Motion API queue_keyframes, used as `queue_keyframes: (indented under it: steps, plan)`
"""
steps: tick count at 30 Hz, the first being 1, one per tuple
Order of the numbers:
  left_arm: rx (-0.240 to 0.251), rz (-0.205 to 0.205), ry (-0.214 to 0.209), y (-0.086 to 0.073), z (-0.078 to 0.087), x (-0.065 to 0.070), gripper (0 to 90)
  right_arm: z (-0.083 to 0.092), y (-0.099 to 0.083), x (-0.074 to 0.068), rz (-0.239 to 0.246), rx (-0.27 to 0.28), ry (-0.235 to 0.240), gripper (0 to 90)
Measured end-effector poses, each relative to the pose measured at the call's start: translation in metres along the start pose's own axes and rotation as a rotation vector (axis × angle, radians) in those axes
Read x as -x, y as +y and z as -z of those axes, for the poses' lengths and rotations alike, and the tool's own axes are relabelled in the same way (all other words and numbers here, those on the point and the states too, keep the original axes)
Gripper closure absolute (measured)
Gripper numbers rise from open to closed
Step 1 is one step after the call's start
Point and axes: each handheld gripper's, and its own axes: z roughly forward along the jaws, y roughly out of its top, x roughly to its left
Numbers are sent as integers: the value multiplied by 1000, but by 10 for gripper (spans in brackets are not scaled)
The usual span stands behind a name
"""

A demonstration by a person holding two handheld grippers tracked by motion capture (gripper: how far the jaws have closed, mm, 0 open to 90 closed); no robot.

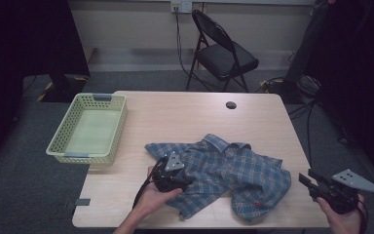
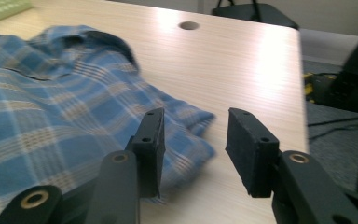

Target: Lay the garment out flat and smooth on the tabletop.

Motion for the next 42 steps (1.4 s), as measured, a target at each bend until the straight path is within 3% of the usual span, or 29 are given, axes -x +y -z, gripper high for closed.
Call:
queue_keyframes:
  steps: [2, 3, 4, 7, 9, 11, 13, 17, 21, 23, 25, 26, 27, 31, 33, 35, 37, 39, 42]
  plan:
    - [12, -11, 13, 10, -1, 1, 388, -9, 7, -13, 11, -1, 50, 579]
    - [12, -11, 13, 10, -1, 1, 390, -9, 7, -13, 11, -1, 50, 579]
    - [25, -8, 3, 18, -6, 1, 391, -19, 15, -29, 26, -5, 105, 567]
    - [-4, -17, -5, 25, -22, 2, 394, -37, 24, -55, 48, -21, 184, 509]
    - [-46, -19, -29, 22, -35, 3, 447, -53, 25, -76, 91, -65, 244, 493]
    - [-73, -9, -50, 16, -44, 4, 460, -69, 19, -92, 119, -109, 264, 491]
    - [-101, -1, -70, 11, -46, 3, 462, -84, 6, -99, 126, -168, 281, 492]
    - [-140, 8, -100, 1, -43, 3, 469, -100, -23, -98, 114, -241, 271, 489]
    - [-173, 0, -134, -4, -38, 12, 514, -93, -39, -100, 123, -262, 261, 490]
    - [-189, -20, -125, 2, -32, 18, 516, -88, -47, -103, 150, -251, 265, 491]
    - [-169, -18, -129, 7, -28, 21, 517, -84, -50, -105, 155, -250, 263, 495]
    - [-97, 0, -172, 19, -26, 29, 510, -83, -50, -106, 155, -250, 260, 496]
    - [-72, -1, -191, 23, -27, 32, 506, -83, -50, -107, 155, -251, 257, 497]
    - [-5, -5, -251, 32, -46, 47, 453, -81, -51, -109, 158, -249, 258, 506]
    - [-27, 13, -241, 29, -61, 51, 422, -79, -51, -111, 171, -247, 265, 509]
    - [-64, 12, -204, 22, -73, 54, 412, -76, -50, -111, 174, -250, 275, 518]
    - [-99, -37, -161, 16, -80, 58, 410, -71, -43, -107, 159, -238, 298, 569]
    - [-102, -44, -155, 16, -81, 59, 410, -63, -30, -99, 141, -192, 302, 584]
    - [-107, -56, -160, 16, -80, 59, 410, -53, -6, -81, 115, -107, 253, 630]
